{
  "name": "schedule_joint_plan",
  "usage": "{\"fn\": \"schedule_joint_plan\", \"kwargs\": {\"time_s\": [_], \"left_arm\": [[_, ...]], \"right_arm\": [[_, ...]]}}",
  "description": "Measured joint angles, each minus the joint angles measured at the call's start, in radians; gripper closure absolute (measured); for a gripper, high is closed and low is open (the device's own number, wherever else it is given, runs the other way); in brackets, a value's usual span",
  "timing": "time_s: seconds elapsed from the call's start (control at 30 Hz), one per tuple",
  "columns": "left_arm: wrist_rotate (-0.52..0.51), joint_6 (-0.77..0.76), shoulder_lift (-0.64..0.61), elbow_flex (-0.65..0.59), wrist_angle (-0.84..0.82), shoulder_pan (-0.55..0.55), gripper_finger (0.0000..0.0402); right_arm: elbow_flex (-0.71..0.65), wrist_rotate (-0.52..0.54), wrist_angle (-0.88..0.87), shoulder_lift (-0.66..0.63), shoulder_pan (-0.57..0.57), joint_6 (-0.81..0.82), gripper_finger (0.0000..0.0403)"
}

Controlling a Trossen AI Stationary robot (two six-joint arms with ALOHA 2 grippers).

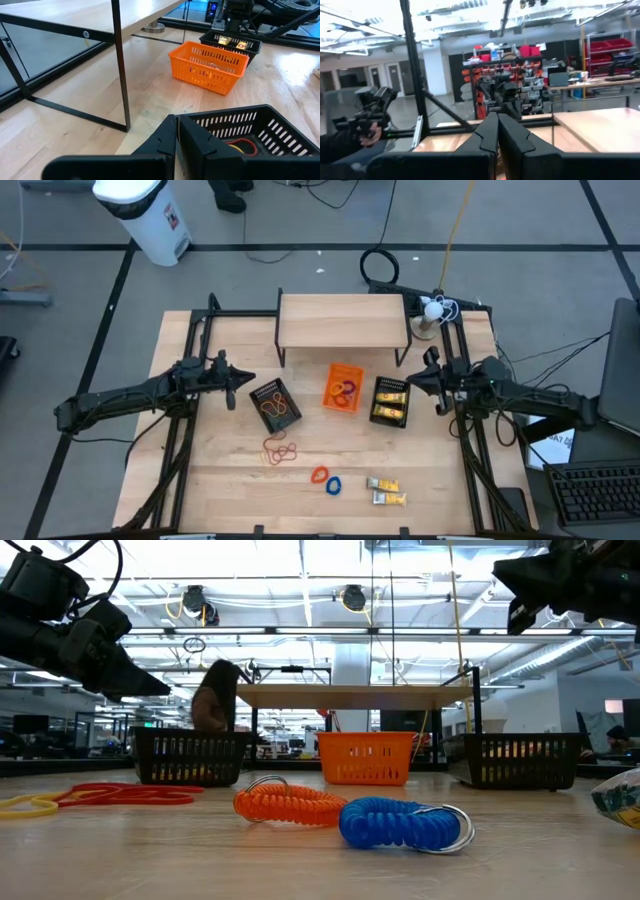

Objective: Pick & Place Office Desk Supplies
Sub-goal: Put the crayon box into the right black bin

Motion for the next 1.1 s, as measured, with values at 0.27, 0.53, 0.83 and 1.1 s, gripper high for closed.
{"fn": "schedule_joint_plan", "kwargs": {"time_s": [0.27, 0.53, 0.83, 1.1], "left_arm": [[0.000, -0.008, 0.000, 0.000, 0.000, 0.000, 0.0382], [0.000, -0.009, 0.000, 0.000, 0.000, 0.000, 0.0382], [-0.001, -0.008, 0.000, 0.000, 0.000, 0.000, 0.0382], [-0.002, -0.006, 0.000, 0.000, 0.000, 0.000, 0.0382]], "right_arm": [[-0.002, -0.030, -0.164, -0.050, -0.008, -0.016, 0.0403], [-0.026, 0.000, -0.280, -0.051, -0.008, -0.036, 0.0403], [-0.141, 0.093, -0.224, -0.052, -0.009, -0.033, 0.0403], [-0.152, 0.105, -0.231, -0.050, -0.009, -0.036, 0.0403]]}}
